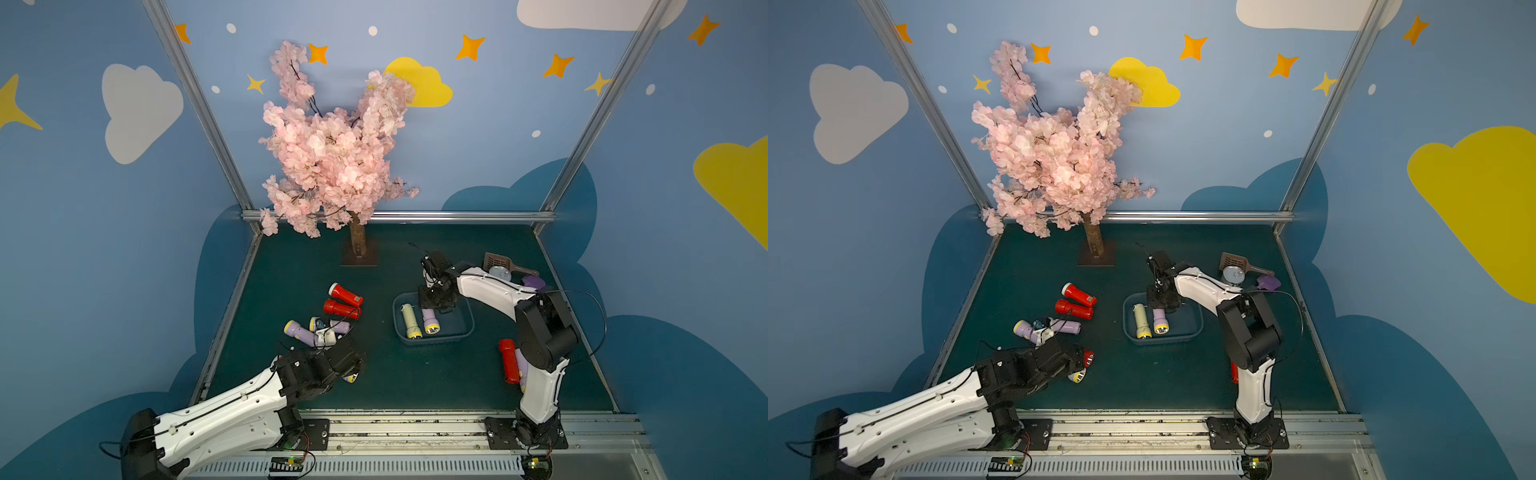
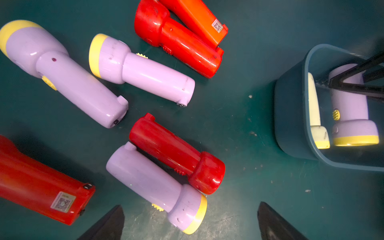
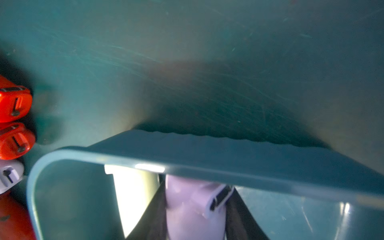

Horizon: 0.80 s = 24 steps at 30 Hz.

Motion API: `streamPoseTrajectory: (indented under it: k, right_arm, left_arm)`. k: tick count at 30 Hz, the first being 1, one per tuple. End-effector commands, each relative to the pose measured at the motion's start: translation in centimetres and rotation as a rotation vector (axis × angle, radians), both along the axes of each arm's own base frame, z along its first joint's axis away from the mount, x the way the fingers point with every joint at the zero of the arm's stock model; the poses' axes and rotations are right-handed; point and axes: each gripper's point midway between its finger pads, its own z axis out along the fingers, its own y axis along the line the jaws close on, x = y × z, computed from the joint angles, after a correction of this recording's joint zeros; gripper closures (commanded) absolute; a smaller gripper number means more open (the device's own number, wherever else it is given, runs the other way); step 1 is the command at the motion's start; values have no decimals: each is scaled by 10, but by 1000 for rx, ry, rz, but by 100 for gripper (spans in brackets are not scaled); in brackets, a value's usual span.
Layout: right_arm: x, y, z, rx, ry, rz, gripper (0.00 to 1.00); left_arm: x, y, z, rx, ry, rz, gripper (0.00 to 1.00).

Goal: Put the flashlights into the storage boxes
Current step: Place the flashlight at the storage box.

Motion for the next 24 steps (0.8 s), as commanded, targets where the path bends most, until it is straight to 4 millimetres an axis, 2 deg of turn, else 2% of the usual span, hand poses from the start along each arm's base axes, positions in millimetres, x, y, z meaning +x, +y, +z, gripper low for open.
streamPoseTrajectory:
  k: [1,5,13,17,24]
  right_arm:
    - [-5,7,-3,9,10,13,73]
    - [-8,10,-2,8,7,24,67]
    - [-12,16,-3,15,13,37,63]
    - [-14,18,-5,14,18,42,51]
    - [-16,18,-4,16,16,48,49]
  left_arm:
    - [-3,3,-6,-4,16,15,1]
    - [-5,6,-9,-19,17,24,1]
    - [-10,6,-17,-41,35,32,1]
    - [-11,6,-19,-35,49,35,1]
    - [-12,6,-19,-42,53,37,1]
